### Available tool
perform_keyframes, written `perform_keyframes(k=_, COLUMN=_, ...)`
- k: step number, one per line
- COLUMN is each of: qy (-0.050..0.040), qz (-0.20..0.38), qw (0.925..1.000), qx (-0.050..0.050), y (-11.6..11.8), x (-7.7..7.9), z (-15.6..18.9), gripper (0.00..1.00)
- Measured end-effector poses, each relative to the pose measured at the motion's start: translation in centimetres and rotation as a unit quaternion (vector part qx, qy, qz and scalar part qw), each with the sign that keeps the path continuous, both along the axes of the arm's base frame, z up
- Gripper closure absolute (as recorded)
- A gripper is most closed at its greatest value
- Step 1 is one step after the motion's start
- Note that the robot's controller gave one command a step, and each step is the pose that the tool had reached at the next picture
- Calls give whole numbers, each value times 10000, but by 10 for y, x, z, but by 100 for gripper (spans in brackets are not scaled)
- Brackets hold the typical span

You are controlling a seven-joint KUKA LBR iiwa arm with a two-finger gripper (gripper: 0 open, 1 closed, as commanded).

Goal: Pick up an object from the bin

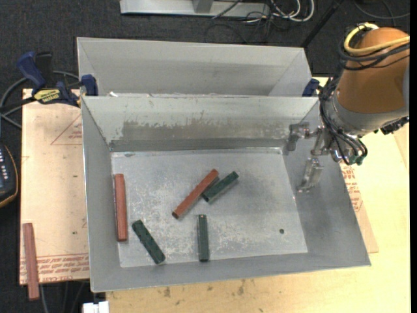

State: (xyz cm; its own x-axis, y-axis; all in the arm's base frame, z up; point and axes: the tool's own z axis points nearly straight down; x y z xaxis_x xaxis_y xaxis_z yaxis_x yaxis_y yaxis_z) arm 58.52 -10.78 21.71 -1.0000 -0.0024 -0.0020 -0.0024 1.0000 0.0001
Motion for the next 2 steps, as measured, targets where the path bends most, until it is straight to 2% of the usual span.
perform_keyframes(k=1, qy=-20, qz=3476, qw=9376, qx=-13, y=-15, x=23, z=22, gripper=0)
perform_keyframes(k=2, qy=23, qz=2518, qw=9678, qx=14, y=-30, x=11, z=-62, gripper=0)
